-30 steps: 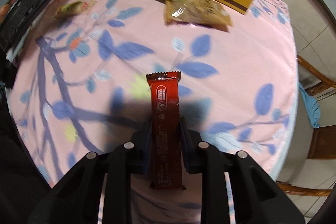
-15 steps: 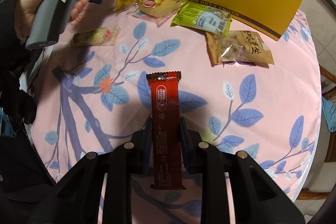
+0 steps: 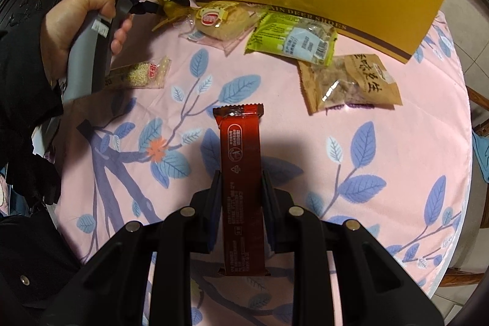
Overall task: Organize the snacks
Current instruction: 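Grasp the red chocolate bar with the right tool while the left tool grasps the yellow cake pack, then carry both snacks over the yellow box and open both tools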
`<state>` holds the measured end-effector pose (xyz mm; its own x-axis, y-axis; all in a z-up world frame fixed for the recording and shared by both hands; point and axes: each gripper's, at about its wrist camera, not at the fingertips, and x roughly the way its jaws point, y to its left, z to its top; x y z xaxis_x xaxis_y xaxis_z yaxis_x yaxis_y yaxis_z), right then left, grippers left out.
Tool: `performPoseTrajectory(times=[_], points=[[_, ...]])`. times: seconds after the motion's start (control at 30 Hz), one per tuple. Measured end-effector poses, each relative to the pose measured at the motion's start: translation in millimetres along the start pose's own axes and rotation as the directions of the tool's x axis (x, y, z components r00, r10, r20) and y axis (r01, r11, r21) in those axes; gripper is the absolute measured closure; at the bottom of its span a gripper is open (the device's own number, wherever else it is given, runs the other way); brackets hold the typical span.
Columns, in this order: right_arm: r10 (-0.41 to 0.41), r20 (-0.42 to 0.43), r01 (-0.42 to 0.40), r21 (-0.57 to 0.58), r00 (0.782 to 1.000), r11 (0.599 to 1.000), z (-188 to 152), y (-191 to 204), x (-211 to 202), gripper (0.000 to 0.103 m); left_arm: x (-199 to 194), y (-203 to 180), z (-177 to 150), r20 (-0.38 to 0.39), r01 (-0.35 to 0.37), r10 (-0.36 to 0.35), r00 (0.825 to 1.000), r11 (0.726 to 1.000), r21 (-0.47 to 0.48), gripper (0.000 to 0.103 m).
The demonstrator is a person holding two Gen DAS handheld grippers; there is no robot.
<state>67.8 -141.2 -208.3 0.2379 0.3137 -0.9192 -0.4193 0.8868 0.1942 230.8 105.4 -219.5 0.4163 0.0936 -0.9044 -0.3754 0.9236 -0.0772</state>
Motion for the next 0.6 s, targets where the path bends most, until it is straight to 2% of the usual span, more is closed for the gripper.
performPoseTrajectory(times=[0.1, 0.23, 0.43, 0.6], points=[[-0.002, 0.018, 0.002, -0.006, 1.000, 1.000, 4, 2, -4, 0.079, -20, 6, -16, 0.035, 0.029, -0.030, 0.999, 0.999, 0.032, 0.065], [-0.007, 0.043, 0.007, 0.011, 0.999, 1.000, 8, 0, -8, 0.079, -46, 12, -44, 0.039, 0.086, -0.089, 0.995, 0.994, 0.061, 0.065], [-0.038, 0.058, 0.035, 0.043, 0.998, 0.998, 9, -6, -11, 0.079, -86, -6, -84, 0.053, 0.140, -0.152, 0.987, 0.973, 0.186, 0.065], [-0.049, 0.082, 0.043, 0.076, 0.995, 0.996, 10, -11, -19, 0.079, -102, -25, -103, 0.026, 0.196, -0.208, 0.978, 0.952, 0.236, 0.065]])
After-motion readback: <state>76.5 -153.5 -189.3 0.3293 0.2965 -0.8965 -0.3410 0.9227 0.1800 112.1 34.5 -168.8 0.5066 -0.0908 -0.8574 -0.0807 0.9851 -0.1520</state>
